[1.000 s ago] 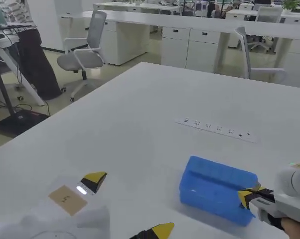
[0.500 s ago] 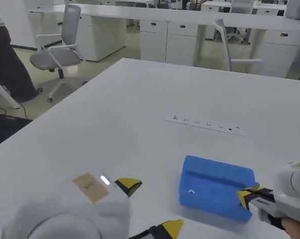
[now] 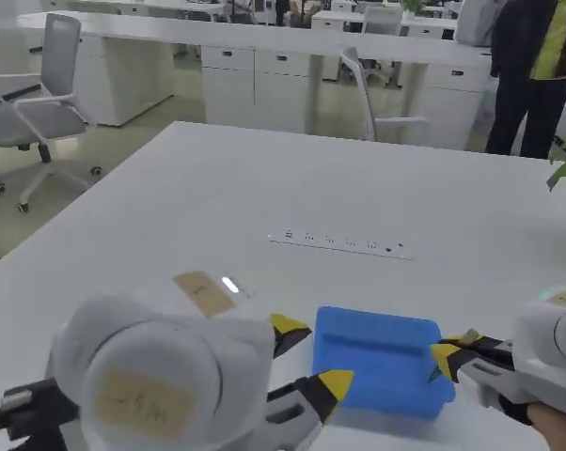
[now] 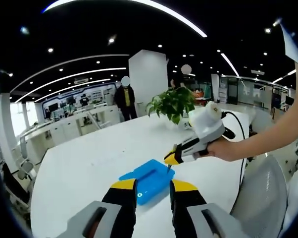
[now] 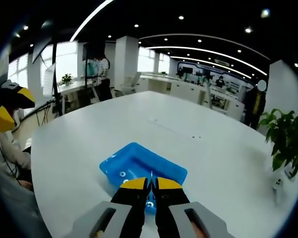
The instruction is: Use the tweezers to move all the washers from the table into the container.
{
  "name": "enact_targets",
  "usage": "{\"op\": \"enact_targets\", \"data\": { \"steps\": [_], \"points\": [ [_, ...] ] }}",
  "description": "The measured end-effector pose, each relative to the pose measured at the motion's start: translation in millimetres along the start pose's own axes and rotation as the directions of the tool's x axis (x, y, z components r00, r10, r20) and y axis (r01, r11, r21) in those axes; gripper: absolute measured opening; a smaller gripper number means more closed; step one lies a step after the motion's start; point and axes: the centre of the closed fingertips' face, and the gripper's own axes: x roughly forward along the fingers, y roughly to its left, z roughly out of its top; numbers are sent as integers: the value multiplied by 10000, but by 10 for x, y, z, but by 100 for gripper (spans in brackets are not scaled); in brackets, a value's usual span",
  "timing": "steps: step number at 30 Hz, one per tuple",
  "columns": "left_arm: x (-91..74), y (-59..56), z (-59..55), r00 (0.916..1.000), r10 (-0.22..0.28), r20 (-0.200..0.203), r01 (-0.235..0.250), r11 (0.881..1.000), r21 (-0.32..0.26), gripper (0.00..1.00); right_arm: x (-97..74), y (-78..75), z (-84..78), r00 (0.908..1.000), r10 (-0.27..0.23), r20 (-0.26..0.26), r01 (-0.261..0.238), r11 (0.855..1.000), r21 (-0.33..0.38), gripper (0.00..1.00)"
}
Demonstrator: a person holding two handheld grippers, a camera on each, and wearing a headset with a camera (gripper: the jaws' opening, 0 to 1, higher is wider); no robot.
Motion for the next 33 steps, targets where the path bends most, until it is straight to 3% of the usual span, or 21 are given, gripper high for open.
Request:
{"op": "enact_targets", "data": {
  "steps": [4,6,7,9,11,14,17,20,21,23,24,26,27,28,31,33],
  "points": [
    [15,-78,24,9989,-473,-36,473,9988,157,23,-175,127,-33,9987,333,-398,-375,9934,-1087,2],
    [32,-178,49,9952,-978,-33,979,9948,265,21,-261,235,-61,9961,666,-570,-747,9854,-1530,2],
    [46,-268,62,9894,-1450,-80,1452,9885,417,20,-307,314,-92,9922,957,-798,-1095,9755,-1906,2],
    [80,-386,94,9796,-2008,-65,2008,9773,682,18,-375,445,-92,9867,1420,-791,-1578,9533,-2574,2],
    [105,-486,70,9675,-2502,-367,2525,9632,923,17,-430,570,-124,9766,1931,-946,-2121,9369,-2780,2],
    [158,-666,84,9447,-3227,-584,3278,9352,1341,15,-546,773,-192,9546,2749,-1151,-2974,9031,-3099,2],
    [210,-802,72,9268,-3666,-818,3748,9171,1362,16,-639,905,-277,9376,3207,-1343,-3477,8696,-3507,2],
    [284,-1013,30,8943,-4332,-1119,4470,8753,1842,14,-693,1004,-386,9182,3628,-1589,-3961,8391,-3728,2],
    [306,-1051,7,8877,-4442,-1214,4601,8666,1931,14,-696,1022,-416,9136,3708,-1665,-4065,8331,-3750,2],
    [362,-1154,-82,8647,-4804,-1469,5024,8275,2507,14,-700,1071,-494,9000,3947,-1849,-4358,8184,-3746,2],
    [384,-1201,-170,8512,-4921,-1827,5246,8088,2656,14,-684,1079,-541,8951,4013,-1945,-4459,8111,-3785,2],
    [427,-1251,-262,8397,-4995,-2131,5426,7867,2944,15,-653,1079,-612,8898,4029,-2143,-4560,8018,-3862,2],
    [455,-1258,-262,8442,-4961,-2030,5359,7914,2941,14,-645,1080,-635,8861,4072,-2214,-4631,7986,-3844,3],
    [474,-1268,-274,8417,-4994,-2051,5397,7882,2957,12,-636,1080,-663,8812,4118,-2322,-4720,7937,-3838,3],
    [540,-1319,-355,8203,-5200,-2383,5716,7603,3086,9,-603,1093,-743,8582,4395,-2653,-5116,7743,-3725,3],
    [595,-1323,-409,8176,-5176,-2521,5750,7558,3132,8,-573,1100,-795,8427,4536,-2899,-5363,7545,-3782,3]
  ]
}}
